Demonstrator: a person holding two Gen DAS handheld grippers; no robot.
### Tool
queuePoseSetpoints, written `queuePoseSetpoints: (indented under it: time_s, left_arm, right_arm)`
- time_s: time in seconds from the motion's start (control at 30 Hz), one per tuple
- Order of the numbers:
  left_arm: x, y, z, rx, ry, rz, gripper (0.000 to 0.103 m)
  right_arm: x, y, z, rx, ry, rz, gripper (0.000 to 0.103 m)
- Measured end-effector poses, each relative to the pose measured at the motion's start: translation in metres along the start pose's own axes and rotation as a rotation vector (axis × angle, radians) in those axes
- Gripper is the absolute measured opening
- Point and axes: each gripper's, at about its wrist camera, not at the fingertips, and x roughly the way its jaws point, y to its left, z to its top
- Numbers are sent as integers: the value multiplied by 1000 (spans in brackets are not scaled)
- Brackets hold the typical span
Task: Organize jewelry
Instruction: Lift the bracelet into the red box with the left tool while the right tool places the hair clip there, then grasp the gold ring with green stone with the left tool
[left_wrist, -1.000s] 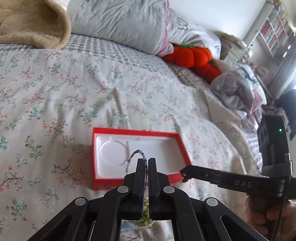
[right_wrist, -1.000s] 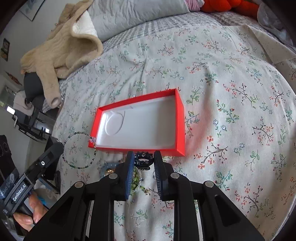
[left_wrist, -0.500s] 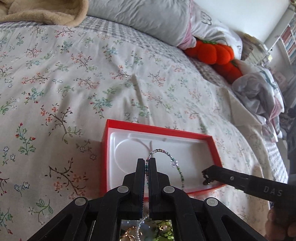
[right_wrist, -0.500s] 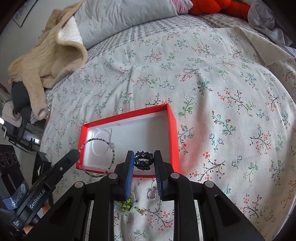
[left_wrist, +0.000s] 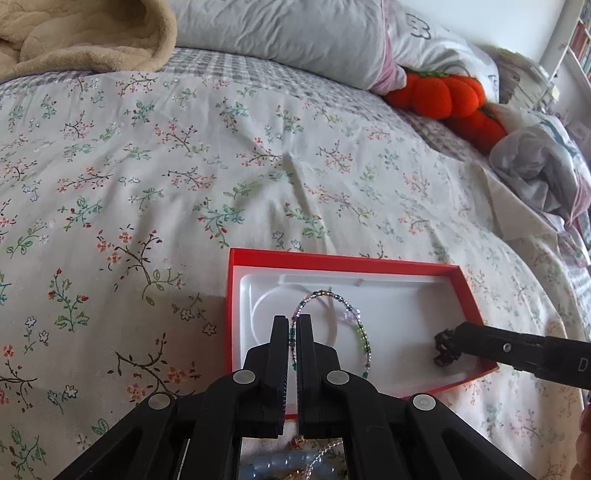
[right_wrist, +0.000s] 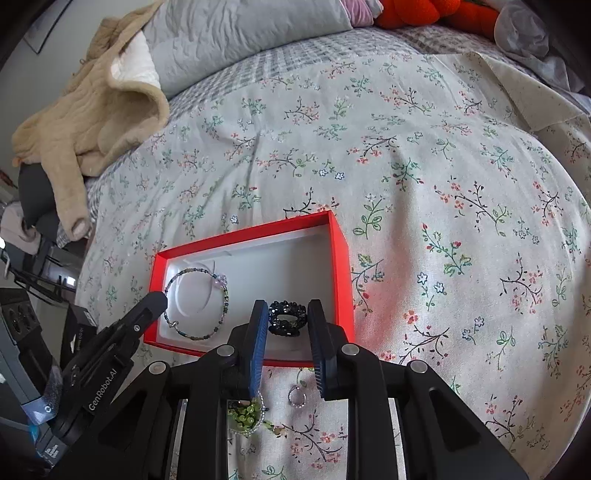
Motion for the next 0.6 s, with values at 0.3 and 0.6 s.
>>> queuePoseSetpoints:
  time_s: [0.3,0.6]
  left_arm:
    - [-33,-4,-12,50,11,53,47]
    - [-41,7,-37,40,126,94,65]
  right_arm:
    - [-21,3,-10,-18,-11,12,37]
    - [-27,15,-31,-57,24,0,47]
